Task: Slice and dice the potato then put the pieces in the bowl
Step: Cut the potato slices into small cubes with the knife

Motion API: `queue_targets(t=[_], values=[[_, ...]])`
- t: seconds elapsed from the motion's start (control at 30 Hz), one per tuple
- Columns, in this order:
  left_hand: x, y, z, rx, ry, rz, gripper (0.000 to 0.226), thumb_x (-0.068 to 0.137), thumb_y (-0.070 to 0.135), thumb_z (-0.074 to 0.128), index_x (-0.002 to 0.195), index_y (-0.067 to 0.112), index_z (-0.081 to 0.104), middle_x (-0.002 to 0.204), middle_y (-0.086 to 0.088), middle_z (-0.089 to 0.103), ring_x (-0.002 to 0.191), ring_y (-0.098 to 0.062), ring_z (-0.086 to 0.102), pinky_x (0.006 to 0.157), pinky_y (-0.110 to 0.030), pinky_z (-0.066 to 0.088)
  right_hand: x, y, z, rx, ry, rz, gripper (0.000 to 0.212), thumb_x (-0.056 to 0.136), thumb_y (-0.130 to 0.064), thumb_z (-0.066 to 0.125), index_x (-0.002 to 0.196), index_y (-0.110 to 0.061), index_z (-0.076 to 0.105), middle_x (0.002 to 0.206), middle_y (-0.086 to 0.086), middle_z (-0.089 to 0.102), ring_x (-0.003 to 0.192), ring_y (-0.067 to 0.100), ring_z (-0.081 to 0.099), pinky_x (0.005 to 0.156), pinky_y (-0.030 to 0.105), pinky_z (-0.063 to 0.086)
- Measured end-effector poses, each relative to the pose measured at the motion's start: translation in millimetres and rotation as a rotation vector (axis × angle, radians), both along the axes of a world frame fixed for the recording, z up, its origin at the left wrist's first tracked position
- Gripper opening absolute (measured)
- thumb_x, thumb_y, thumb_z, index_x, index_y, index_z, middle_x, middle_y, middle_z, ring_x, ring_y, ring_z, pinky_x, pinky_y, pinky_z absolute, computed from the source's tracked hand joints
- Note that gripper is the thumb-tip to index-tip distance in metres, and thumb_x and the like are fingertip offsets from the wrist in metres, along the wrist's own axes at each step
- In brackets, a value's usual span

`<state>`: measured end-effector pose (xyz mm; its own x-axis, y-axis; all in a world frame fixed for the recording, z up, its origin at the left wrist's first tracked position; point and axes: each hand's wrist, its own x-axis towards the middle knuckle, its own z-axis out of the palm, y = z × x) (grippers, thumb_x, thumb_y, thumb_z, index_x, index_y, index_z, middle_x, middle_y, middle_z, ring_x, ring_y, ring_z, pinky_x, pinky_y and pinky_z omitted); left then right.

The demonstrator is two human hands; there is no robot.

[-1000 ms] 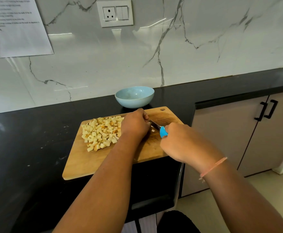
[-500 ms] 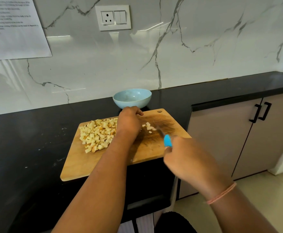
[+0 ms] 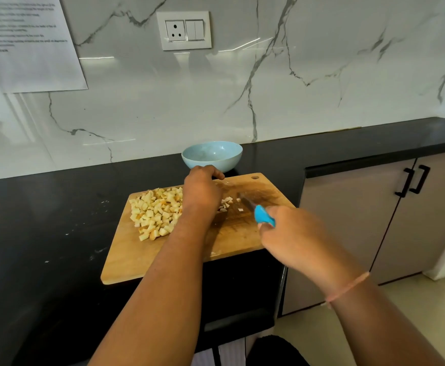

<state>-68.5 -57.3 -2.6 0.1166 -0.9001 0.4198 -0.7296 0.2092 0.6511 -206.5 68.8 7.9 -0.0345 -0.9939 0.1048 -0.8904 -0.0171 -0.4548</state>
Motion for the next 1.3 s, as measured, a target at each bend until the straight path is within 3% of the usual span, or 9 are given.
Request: queue_targets(t=[0.17, 0.5, 0.7, 0.9, 1.0, 1.07, 1.3], values=[[0, 3, 3, -0.04, -0.017, 0.006, 0.033, 0.086, -0.004, 0.057, 0.108, 0.017, 0.069, 0.122, -0.004, 0.058, 0.113, -0.021, 0.055, 0.085, -0.027, 0.046, 4, 25, -7, 0.015, 0.012, 0.024, 0.035, 0.097, -0.035, 0.042, 0.131, -0.025, 0.048, 0.093, -0.005, 0.059, 0.08, 0.012, 0.059, 0.076, 0.032, 0.054], [3, 11, 5, -0.076, -0.006, 0.007, 0.025, 0.089, 0.005, 0.055, 0.106, 0.016, 0.071, 0.119, -0.003, 0.061, 0.11, -0.018, 0.057, 0.084, -0.027, 0.047, 5, -2, -6, -0.045, 0.014, -0.019, 0.024, 0.096, -0.033, 0.045, 0.113, -0.02, 0.056, 0.081, -0.005, 0.054, 0.073, 0.011, 0.057, 0.061, 0.024, 0.045], [4, 13, 4, -0.055, -0.036, -0.007, 0.025, 0.089, 0.007, 0.053, 0.103, 0.017, 0.071, 0.117, -0.003, 0.062, 0.107, -0.019, 0.056, 0.086, -0.031, 0.051, -1, -6, -10, -0.024, -0.009, -0.031, 0.022, 0.096, -0.031, 0.046, 0.111, -0.02, 0.056, 0.08, -0.005, 0.054, 0.072, 0.012, 0.057, 0.061, 0.024, 0.046], [12, 14, 5, -0.166, -0.117, -0.041, 0.023, 0.091, 0.011, 0.055, 0.107, 0.014, 0.07, 0.115, -0.005, 0.062, 0.107, -0.021, 0.054, 0.088, -0.032, 0.048, -14, -12, -3, -0.074, -0.055, -0.085, 0.031, 0.097, -0.035, 0.046, 0.124, -0.019, 0.052, 0.091, -0.005, 0.056, 0.073, 0.011, 0.057, 0.067, 0.023, 0.05], [22, 13, 4, -0.186, -0.176, -0.06, 0.02, 0.092, 0.015, 0.057, 0.107, 0.014, 0.07, 0.113, -0.004, 0.063, 0.106, -0.021, 0.055, 0.089, -0.032, 0.048, -18, -16, -3, -0.028, -0.053, -0.083, 0.032, 0.096, -0.036, 0.048, 0.122, -0.018, 0.054, 0.096, -0.003, 0.059, 0.08, 0.013, 0.06, 0.078, 0.031, 0.055], [30, 12, 2, -0.171, -0.231, -0.06, 0.019, 0.092, 0.017, 0.057, 0.107, 0.015, 0.07, 0.114, -0.004, 0.063, 0.107, -0.02, 0.054, 0.09, -0.03, 0.044, -16, -18, -3, 0.023, -0.11, -0.038, 0.028, 0.095, -0.034, 0.05, 0.116, -0.019, 0.058, 0.092, -0.001, 0.06, 0.075, 0.014, 0.061, 0.076, 0.035, 0.057], [38, 10, 2, -0.148, -0.237, -0.045, 0.02, 0.093, 0.019, 0.056, 0.109, 0.018, 0.069, 0.116, -0.002, 0.06, 0.108, -0.018, 0.052, 0.089, -0.028, 0.042, -15, -39, 2, -0.125, -0.117, -0.114, 0.03, 0.097, -0.032, 0.049, 0.124, -0.02, 0.054, 0.102, -0.005, 0.057, 0.082, 0.009, 0.054, 0.075, 0.022, 0.049]])
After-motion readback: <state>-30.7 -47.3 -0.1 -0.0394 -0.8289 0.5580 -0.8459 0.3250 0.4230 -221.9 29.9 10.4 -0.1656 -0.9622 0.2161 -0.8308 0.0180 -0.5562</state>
